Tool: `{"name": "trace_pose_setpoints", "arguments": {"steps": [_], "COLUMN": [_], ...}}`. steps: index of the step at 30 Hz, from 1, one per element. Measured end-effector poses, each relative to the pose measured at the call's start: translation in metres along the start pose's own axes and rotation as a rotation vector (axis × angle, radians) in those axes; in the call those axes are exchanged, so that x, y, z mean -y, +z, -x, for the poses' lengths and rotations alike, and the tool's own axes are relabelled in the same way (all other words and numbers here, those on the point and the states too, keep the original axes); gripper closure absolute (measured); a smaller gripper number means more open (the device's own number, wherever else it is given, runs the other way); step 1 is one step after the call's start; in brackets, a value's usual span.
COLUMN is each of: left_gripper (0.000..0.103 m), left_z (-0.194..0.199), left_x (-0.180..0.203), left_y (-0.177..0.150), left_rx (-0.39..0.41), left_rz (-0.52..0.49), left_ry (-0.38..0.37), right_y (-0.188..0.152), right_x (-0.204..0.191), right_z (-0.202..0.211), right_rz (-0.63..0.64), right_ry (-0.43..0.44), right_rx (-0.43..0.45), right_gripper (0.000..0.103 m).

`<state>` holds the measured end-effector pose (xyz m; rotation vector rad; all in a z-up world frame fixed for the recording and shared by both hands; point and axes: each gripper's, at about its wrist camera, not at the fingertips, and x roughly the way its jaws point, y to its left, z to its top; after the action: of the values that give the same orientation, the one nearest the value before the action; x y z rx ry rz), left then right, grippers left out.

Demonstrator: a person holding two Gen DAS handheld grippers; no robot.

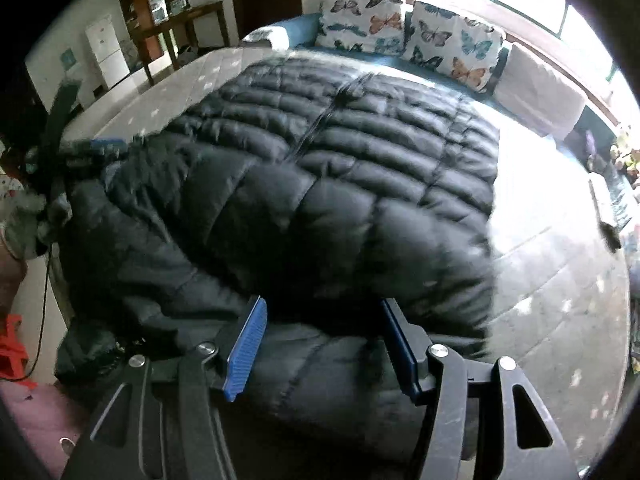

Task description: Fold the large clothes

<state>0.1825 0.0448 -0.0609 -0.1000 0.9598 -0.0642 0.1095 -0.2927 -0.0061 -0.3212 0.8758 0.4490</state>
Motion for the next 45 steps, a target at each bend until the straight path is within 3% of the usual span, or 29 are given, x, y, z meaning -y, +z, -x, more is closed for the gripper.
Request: {"name": "trace_pose_setpoints", "arguments": {"steps": [4,9,12,45], "left_gripper": [0.0,0.0,0.0,0.0], "left_z": [-0.002,-0.001,-0.002,-0.006], "left_x": [-0.003,-0.001,-0.004,-0.008], "left_y": [0.0,-0.001,-0.001,-0.003], "left_rx": [-0.003,0.017,0.013,0.017], "left_rz": [0.018,-0.005,0.003,-0.005], "left_ry": [-0.02,-0.022,-0.045,-0.101], "right_y": [0.01,0.003,0.0,0.006], "right_x": [0.004,0.002,-0.001,-0.007], "right_z": [0.006,-0.04,-0.05,-0.059], "right_rz": [-0.005,-0.036,-0.034,-0.097], "right_ry": [-0.019,-0.043,-0.069,-0.145], "right_rx": [0.009,-0.103,-0.108,-0.179], "right_gripper": [0.039,0.039,0.038,0.03]}}
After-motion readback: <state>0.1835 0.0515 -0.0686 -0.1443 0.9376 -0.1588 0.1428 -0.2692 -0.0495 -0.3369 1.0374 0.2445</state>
